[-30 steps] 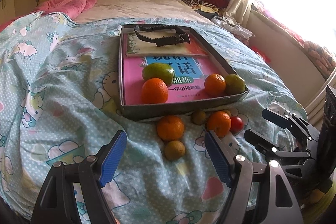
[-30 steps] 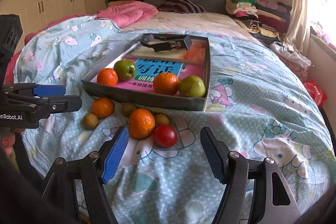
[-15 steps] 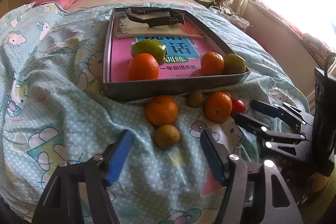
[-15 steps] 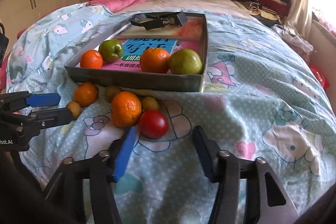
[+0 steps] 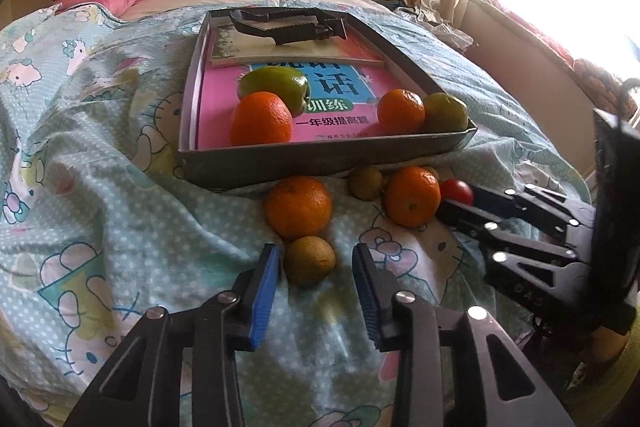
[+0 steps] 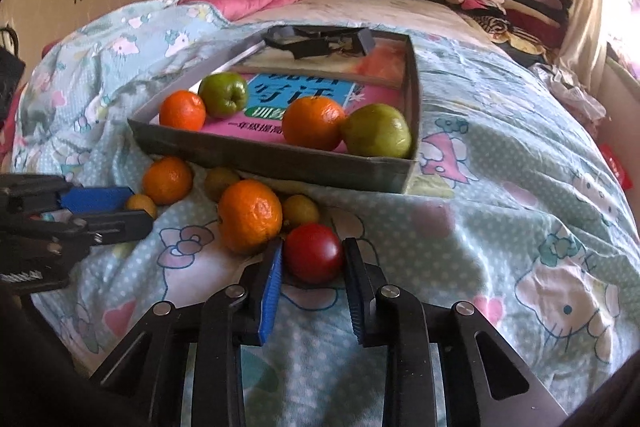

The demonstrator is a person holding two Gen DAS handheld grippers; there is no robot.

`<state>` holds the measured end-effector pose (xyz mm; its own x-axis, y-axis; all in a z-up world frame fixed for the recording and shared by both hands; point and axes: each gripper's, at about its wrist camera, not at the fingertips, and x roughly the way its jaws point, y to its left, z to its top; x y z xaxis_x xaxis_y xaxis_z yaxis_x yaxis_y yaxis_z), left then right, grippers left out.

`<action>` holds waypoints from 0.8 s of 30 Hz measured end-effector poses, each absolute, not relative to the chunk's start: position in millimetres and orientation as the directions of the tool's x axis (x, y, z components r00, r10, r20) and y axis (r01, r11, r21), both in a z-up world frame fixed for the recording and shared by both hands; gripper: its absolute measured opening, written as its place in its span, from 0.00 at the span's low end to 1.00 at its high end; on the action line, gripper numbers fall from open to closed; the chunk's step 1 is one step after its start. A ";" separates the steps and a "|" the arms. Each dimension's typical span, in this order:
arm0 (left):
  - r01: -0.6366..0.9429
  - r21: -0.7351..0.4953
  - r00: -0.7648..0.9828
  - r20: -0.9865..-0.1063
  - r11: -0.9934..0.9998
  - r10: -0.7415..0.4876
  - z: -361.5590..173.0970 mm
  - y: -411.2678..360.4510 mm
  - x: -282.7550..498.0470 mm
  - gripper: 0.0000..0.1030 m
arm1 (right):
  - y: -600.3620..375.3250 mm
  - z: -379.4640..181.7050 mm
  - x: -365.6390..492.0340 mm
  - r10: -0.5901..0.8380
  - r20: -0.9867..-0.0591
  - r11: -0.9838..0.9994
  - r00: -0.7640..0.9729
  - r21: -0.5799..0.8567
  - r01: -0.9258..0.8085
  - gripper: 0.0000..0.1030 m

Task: Organize fruits
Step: 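Grasp a small brown fruit with the left tool while the right tool grasps the red tomato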

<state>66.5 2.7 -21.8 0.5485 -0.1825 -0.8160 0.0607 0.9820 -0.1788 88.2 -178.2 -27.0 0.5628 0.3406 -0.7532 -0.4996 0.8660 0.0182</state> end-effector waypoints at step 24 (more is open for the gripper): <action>-0.023 -0.238 0.625 -0.762 0.971 -0.172 18.1 47.4 70.8 0.27 | -190.0 10.4 73.1 0.427 -0.676 0.869 0.600 0.123 -0.480 0.29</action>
